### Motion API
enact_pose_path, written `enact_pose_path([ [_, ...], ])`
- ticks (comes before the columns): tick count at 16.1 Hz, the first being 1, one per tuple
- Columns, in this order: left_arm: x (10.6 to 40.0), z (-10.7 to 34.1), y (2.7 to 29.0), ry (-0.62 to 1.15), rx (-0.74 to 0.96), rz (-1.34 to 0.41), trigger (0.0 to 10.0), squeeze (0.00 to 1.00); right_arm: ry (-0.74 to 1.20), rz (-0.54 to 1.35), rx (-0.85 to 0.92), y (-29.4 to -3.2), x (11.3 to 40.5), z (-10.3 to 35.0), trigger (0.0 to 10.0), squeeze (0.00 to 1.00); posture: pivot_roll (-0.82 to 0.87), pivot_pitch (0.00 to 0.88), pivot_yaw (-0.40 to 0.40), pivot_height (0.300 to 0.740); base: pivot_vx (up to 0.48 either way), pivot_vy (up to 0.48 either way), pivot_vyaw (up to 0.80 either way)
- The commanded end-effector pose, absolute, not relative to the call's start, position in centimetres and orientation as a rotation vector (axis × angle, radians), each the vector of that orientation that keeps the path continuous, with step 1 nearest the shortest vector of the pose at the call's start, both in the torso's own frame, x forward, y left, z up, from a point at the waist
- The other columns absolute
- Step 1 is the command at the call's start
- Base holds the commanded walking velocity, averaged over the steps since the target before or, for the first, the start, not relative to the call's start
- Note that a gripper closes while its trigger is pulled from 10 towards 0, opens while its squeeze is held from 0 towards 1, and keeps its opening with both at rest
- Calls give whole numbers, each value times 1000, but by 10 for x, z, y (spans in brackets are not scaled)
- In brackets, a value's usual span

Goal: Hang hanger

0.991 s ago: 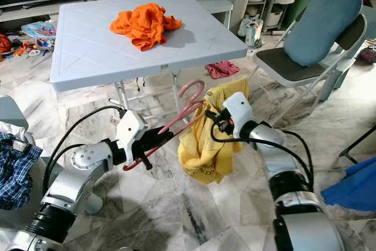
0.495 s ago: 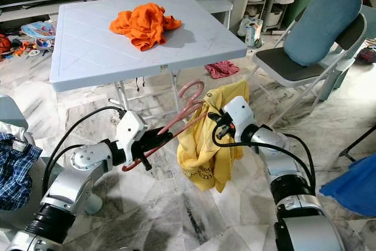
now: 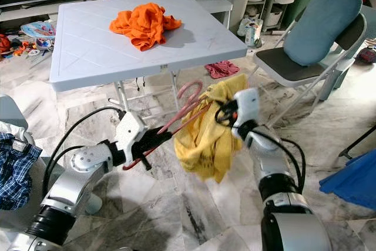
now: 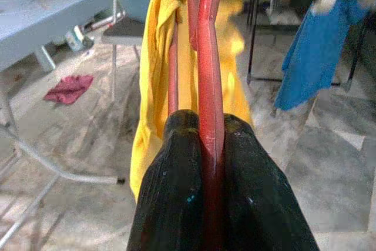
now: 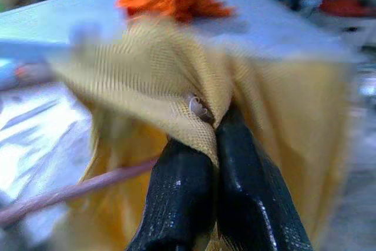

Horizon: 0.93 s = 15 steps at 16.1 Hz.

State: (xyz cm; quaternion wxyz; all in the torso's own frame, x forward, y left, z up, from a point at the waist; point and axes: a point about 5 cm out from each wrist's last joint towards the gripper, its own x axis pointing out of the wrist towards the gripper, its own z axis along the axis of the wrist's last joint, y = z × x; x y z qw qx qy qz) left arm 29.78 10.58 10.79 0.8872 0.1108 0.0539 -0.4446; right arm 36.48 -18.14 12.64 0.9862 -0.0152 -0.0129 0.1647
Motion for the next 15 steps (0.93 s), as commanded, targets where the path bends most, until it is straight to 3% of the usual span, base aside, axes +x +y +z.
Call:
enact_pose_path([
  [1,295,105,109,132,287,-918,0,0,-157,232,-30,-189,376,161,0,0,-51,0,-16,740,0,0,0],
  [6,279,105,107,155,410,-1003,0,0,-265,2,-188,-207,390,207,0,0,-46,0,-16,740,0,0,0],
  [11,267,110,122,153,387,-962,0,0,-76,-311,-359,-245,388,186,0,0,-27,0,-35,740,0,0,0],
  [15,265,112,135,146,305,-834,0,0,-42,-376,-369,-256,382,176,0,0,-29,0,-35,740,0,0,0],
])
